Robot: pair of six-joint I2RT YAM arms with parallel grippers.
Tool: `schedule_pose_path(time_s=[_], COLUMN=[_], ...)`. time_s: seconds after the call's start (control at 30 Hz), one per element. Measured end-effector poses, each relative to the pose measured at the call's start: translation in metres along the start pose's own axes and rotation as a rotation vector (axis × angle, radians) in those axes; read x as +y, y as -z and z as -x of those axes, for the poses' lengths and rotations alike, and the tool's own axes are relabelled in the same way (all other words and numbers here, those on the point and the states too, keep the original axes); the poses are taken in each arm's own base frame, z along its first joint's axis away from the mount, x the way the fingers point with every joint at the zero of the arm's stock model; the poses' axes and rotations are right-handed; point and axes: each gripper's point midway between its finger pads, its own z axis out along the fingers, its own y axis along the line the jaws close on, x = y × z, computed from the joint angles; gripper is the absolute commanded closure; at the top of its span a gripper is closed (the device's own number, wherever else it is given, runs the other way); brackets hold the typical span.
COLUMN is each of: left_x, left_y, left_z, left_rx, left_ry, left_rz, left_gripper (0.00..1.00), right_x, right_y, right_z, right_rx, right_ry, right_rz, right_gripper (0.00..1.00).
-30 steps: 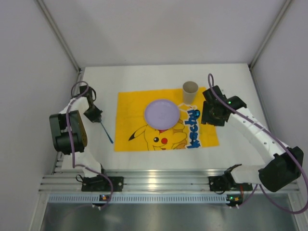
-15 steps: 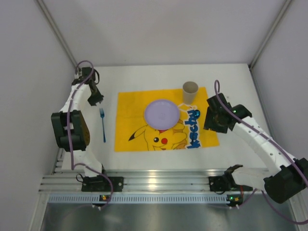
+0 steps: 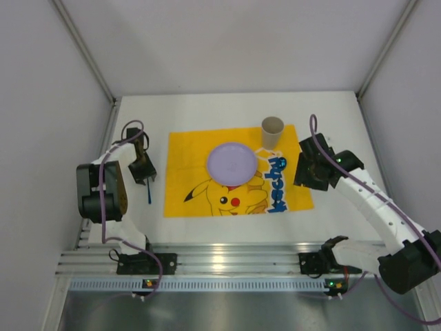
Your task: Set the dinner table for one person
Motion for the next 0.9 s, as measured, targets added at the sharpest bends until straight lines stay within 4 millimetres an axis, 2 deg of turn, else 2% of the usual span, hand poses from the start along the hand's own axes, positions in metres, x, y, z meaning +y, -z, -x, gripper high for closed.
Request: schedule_pose_path(time_s=[0.07, 0.23, 0.3, 0.6, 0.73, 0.8, 0.9], left_x=[-0.002, -0.008, -0.009, -0.004, -0.002, -0.017, -0.059], left_y=[0.000, -0.003, -0.004, -0.005, 0.005, 0.018, 0.044], left_z=[0.001, 0.005, 0.008, 0.022, 0.041, 0.058, 0.074], left_rx=[-0.003, -0.018, -0.022, -0.034, -0.084, -0.134, -0.217], left_ry=[-0.001, -0.006, -0.018, -0.019, -0.053, -0.086, -0.163], left_rz=[-0.009, -0.035, -0.047, -0.057, -0.025, -0.041, -0.102], left_gripper=[0.63, 0.92, 1.00, 1.00, 1.00, 1.00, 1.00], right_x=[-0.001, -0.006, -0.008, -0.017, -0.016, -0.016, -0.015], right_y=[0.000, 0.000, 0.000, 0.002, 0.003, 0.003, 0.003], right_z=[-0.001, -0.001, -0.001, -0.002, -0.001, -0.001, -0.002], right_rx=[0.004, 0.009, 0.010, 0.017, 0.014, 0.014, 0.015], right_ry=[0.007, 0.021, 0.021, 0.021, 0.018, 0.017, 0.017], right_rz=[-0.003, -0.016, -0.022, -0.037, -0.031, -0.027, -0.022], right_gripper=[0.46, 0.46, 0.46, 0.46, 0.46, 0.46, 0.46])
